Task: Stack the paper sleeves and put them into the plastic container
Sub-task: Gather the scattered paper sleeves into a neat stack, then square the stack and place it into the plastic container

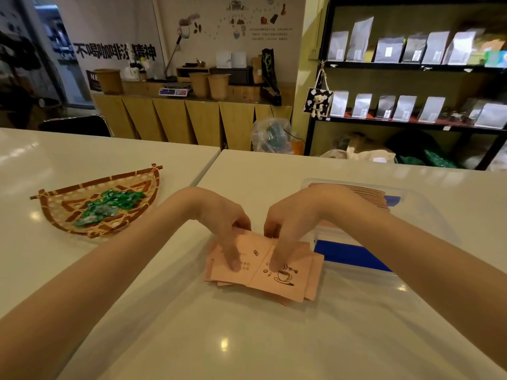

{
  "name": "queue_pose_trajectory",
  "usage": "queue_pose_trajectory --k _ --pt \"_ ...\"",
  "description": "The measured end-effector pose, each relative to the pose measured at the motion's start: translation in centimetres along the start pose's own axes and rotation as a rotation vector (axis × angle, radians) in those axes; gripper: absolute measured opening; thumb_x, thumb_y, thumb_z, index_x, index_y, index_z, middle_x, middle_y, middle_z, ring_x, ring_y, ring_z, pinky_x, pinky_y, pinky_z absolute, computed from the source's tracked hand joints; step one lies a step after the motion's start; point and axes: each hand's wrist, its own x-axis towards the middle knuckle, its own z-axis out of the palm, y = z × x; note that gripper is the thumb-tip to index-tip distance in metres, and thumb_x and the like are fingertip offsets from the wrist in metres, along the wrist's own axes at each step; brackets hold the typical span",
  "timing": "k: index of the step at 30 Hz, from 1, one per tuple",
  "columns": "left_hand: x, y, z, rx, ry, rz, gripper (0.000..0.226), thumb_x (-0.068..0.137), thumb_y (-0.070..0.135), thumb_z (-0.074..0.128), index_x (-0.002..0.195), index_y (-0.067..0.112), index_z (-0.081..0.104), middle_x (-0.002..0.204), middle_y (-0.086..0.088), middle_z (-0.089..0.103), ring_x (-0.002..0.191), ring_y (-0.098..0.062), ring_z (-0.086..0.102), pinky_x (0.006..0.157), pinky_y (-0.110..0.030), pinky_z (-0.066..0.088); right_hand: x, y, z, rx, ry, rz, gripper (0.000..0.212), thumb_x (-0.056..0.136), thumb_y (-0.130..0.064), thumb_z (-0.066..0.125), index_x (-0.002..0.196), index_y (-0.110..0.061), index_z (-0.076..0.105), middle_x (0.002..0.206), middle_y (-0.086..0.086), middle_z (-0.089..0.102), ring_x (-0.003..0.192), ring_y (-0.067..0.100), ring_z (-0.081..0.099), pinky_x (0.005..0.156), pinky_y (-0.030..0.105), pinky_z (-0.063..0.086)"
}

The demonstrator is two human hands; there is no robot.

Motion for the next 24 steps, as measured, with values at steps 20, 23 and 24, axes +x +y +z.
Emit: queue_pose_trajectory --k 20,23,24 --pt "-5.9 3.4 5.5 -0.133 0.389 0.185 0.057 0.052 0.037 0.083 0.090 0.038 0.040 0.098 0.015 0.055 0.090 -0.008 0.057 0.075 -0.021 0.053 -7.7 -0.5 7.3 0.012 0.633 -0.024 0.042 0.067 -0.057 0.064 0.095 -0.026 0.059 0.088 -0.008 0.062 0.088 0.008 0.042 0.078 0.018 0.026" --pt "-5.9 5.7 6.3 -0.171 0.514 0.256 0.058 0.054 0.036 0.082 0.095 0.039 0.041 0.095 0.017 0.055 0.089 -0.007 0.057 0.072 -0.020 0.054 -9.8 0.9 9.0 0.060 0.721 0.021 0.039 0.067 -0.058 0.063 0.094 -0.030 0.060 0.095 -0.006 0.062 0.099 0.012 0.041 0.094 0.030 0.026" --pt "-5.7 6.5 6.6 -0.189 0.551 0.281 0.058 0.055 0.035 0.082 0.097 0.037 0.042 0.094 0.019 0.054 0.089 -0.007 0.057 0.070 -0.018 0.053 -10.3 1.4 9.6 0.058 0.749 0.031 0.039 0.067 -0.058 0.061 0.094 -0.030 0.061 0.095 -0.007 0.064 0.101 0.013 0.045 0.101 0.035 0.022"
